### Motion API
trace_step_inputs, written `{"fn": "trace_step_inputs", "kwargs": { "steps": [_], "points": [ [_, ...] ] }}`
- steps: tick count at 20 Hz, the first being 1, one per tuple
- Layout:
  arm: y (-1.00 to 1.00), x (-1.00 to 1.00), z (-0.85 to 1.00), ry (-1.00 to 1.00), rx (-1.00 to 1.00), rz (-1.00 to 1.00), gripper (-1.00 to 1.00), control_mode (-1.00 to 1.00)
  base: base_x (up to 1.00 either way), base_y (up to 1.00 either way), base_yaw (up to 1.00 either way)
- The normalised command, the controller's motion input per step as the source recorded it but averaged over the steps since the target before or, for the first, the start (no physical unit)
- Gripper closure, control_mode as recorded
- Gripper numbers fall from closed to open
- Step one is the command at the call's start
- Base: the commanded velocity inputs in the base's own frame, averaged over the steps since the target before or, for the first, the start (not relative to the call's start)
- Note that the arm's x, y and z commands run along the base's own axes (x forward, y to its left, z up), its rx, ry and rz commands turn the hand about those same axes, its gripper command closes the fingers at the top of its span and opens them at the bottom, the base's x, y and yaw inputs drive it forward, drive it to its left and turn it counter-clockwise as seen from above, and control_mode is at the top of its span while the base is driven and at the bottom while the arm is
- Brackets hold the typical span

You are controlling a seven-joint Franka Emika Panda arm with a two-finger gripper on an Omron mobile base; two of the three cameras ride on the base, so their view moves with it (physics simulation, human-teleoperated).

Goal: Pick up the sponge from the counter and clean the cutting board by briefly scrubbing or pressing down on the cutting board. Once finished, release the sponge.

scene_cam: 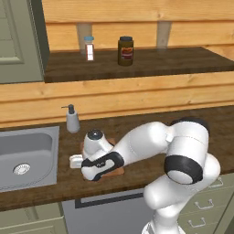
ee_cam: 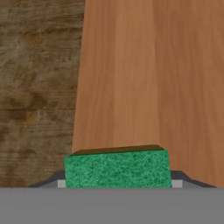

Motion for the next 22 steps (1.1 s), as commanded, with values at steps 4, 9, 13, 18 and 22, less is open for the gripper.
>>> {"fn": "trace_step_inputs", "kwargs": {
  "steps": [4, 9, 13, 18, 22],
  "points": [
    [-0.26, -0.41, -0.06, -0.04, 0.06, -0.05, 1.00, -1.00, 0.00, 0.00, 0.00],
    [-0.43, -0.02, -0.02, 0.00, 0.01, -0.01, 1.00, -1.00, 0.00, 0.00, 0.00],
    [-0.22, 0.25, 0.00, 0.00, 0.00, -0.04, 1.00, -1.00, 0.00, 0.00, 0.00],
    [-0.01, 0.28, 0.00, 0.00, 0.00, 0.00, 1.00, -1.00, 0.00, 0.00, 0.00],
    [-0.09, 0.06, 0.00, -0.04, 0.00, 0.00, 1.00, -1.00, 0.00, 0.00, 0.00]
  ]
}}
